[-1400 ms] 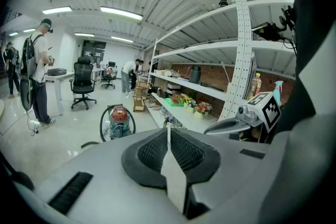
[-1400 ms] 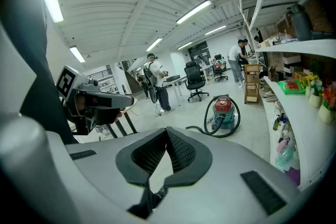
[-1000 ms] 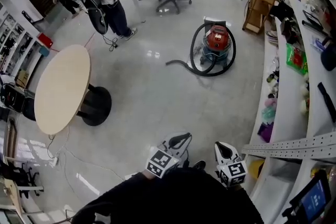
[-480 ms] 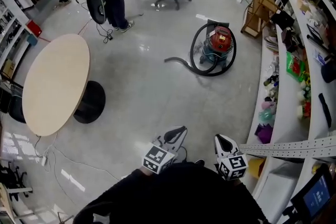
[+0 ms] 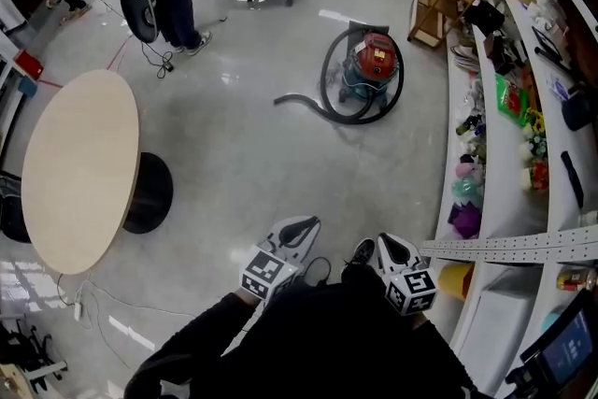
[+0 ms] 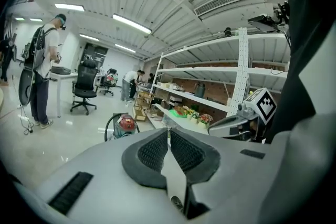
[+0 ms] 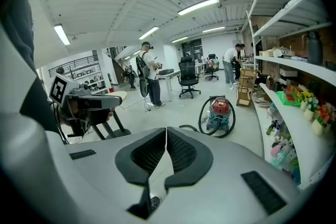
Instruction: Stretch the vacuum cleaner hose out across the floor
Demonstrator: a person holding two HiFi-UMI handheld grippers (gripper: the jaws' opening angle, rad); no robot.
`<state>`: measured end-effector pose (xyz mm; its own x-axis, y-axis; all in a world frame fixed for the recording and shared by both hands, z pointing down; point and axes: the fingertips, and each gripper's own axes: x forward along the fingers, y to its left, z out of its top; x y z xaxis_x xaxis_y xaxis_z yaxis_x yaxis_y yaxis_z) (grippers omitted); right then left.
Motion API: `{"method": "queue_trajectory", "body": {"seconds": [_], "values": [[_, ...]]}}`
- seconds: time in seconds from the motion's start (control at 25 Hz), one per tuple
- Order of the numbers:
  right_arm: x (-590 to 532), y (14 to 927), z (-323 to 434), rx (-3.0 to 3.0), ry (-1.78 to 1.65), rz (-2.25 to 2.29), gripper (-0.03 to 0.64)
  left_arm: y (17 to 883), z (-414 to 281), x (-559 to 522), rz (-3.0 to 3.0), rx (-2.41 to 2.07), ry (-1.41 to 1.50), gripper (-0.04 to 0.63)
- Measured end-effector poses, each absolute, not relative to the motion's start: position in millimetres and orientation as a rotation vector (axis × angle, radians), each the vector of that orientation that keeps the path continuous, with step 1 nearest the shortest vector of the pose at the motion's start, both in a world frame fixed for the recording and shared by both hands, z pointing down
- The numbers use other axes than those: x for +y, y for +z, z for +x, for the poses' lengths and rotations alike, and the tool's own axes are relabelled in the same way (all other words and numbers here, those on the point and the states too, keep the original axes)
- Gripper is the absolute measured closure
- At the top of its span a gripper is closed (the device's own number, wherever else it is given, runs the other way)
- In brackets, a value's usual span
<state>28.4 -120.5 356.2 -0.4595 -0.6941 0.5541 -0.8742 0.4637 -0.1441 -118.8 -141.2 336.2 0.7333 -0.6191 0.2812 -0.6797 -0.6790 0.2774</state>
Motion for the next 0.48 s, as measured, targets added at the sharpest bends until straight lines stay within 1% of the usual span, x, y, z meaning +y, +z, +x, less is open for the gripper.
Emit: {"method": "queue_trajectory", "body": {"seconds": [0.2, 0.48], "values": [[-150, 363, 15, -2.377, 0.629, 1.223, 0.601, 323, -107, -162, 2.585, -0.975, 0.258, 0.572], [-242, 366, 90, -2.483, 0.712, 1.21, 0.601, 310, -35, -235, 2.552, -1.138, 0.36, 0.572]]}}
